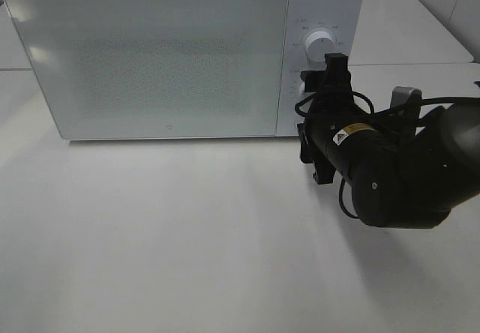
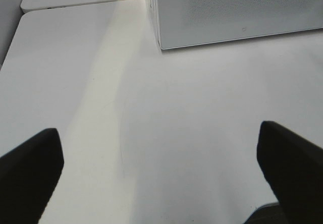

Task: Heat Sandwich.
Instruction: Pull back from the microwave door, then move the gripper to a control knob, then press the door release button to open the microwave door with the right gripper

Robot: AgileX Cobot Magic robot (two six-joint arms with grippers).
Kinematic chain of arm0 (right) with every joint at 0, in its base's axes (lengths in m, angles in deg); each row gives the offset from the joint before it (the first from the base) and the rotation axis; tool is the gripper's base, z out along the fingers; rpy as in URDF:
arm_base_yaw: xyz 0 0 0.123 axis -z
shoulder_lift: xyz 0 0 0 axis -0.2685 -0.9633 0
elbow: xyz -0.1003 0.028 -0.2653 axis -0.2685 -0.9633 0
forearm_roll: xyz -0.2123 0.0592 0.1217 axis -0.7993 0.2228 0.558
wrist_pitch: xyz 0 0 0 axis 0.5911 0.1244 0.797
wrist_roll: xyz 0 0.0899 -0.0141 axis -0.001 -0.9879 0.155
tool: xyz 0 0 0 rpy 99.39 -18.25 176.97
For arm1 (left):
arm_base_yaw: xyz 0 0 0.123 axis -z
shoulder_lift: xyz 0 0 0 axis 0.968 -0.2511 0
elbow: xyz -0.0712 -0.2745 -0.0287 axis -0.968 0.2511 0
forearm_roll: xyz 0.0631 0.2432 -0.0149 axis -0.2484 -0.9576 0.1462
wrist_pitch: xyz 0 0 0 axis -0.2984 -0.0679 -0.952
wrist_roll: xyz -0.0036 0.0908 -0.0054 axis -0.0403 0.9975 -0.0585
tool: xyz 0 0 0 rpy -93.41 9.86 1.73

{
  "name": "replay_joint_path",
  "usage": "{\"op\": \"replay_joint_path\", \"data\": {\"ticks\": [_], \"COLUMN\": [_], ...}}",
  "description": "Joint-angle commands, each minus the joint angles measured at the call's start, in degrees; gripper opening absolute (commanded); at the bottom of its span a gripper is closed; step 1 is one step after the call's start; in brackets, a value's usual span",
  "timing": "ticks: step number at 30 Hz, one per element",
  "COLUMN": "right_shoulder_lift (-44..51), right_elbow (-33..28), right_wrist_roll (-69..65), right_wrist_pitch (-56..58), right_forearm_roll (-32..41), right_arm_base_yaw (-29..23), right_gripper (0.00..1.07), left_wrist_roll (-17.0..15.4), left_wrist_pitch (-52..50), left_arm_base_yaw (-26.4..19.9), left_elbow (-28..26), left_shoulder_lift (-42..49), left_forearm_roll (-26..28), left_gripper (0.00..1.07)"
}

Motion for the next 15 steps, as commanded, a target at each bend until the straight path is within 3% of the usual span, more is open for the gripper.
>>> {"op": "replay_joint_path", "data": {"ticks": [1, 6, 15], "right_shoulder_lift": [3.4, 8.4, 18.8], "right_elbow": [-1.8, -3.0, -1.7], "right_wrist_roll": [5.4, 15.5, 44.7], "right_wrist_pitch": [5.9, 17.4, 44.5], "right_forearm_roll": [-3.9, -6.6, -8.8], "right_arm_base_yaw": [0.3, 0.5, 6.8], "right_gripper": [0.75, 0.75, 0.75], "left_wrist_roll": [0.0, 0.0, 0.0], "left_wrist_pitch": [-0.9, -0.9, -0.9], "left_arm_base_yaw": [-0.1, -0.1, -0.1], "left_elbow": [0.2, 0.2, 0.2], "left_shoulder_lift": [1.5, 1.5, 1.5], "left_forearm_roll": [0.2, 0.2, 0.2], "left_gripper": [1.01, 1.01, 1.01]}}
